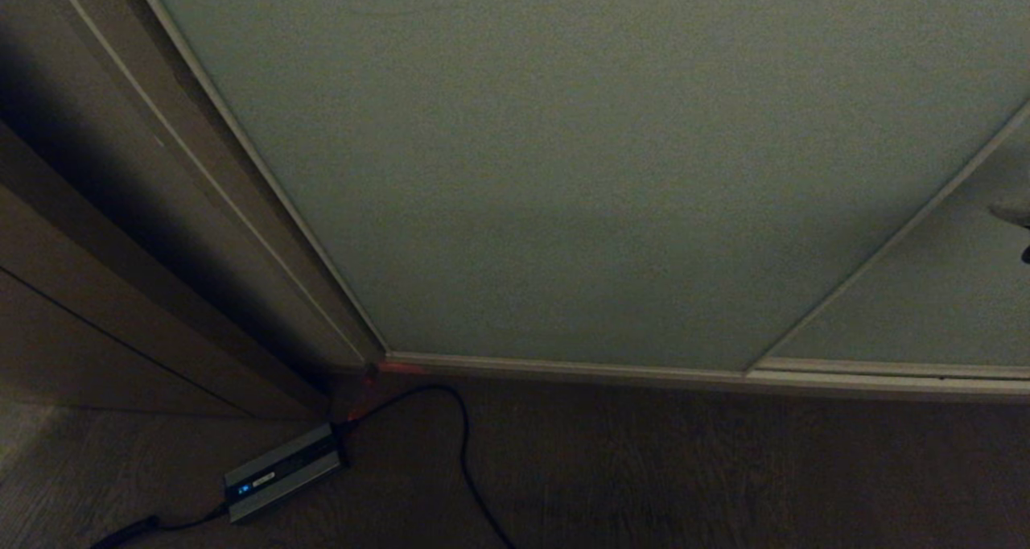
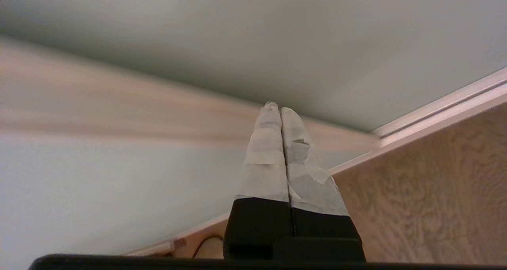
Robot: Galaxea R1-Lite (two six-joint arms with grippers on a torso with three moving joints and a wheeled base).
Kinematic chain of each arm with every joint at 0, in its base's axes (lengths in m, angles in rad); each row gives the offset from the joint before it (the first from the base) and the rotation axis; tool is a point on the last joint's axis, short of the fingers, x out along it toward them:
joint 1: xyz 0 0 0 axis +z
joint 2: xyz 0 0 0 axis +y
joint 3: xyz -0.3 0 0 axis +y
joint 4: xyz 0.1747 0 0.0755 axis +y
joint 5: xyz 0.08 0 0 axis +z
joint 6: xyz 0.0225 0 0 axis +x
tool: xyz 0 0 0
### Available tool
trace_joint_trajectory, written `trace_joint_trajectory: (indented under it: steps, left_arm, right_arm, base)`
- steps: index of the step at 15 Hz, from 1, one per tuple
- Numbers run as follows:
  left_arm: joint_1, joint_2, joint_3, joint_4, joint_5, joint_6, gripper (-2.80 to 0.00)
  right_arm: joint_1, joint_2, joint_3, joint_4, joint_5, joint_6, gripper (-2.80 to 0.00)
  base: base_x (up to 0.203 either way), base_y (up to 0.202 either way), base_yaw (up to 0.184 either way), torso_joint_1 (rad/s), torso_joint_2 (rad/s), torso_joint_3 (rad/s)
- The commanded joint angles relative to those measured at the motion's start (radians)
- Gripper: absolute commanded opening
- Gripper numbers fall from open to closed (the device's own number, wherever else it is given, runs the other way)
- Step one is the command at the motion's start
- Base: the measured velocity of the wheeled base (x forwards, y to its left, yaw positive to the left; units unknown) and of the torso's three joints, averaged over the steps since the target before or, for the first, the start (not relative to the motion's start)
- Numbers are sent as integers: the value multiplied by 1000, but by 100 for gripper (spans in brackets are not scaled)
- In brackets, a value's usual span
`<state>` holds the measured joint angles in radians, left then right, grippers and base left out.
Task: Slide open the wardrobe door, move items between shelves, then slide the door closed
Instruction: Close the door
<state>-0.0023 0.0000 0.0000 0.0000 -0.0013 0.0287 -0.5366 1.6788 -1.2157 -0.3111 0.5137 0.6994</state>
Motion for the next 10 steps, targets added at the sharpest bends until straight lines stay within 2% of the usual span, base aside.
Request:
trace_joint_trajectory:
  steps: [1,4,10]
  left_arm:
    - [-1,1,0,0,0,0,-280]
    - [1,0,0,0,-1,0,-280]
    - [1,2,0,0,0,0,-280]
  right_arm:
    - [27,-6,10,-2,-7,5,-280]
    - [54,-21,20,-6,-21,3,-280]
    - [52,-40,60,-11,-19,-8,-280]
  base:
    - [0,0,0,0,0,0]
    - [0,0,0,0,0,0]
    - [0,0,0,0,0,0]
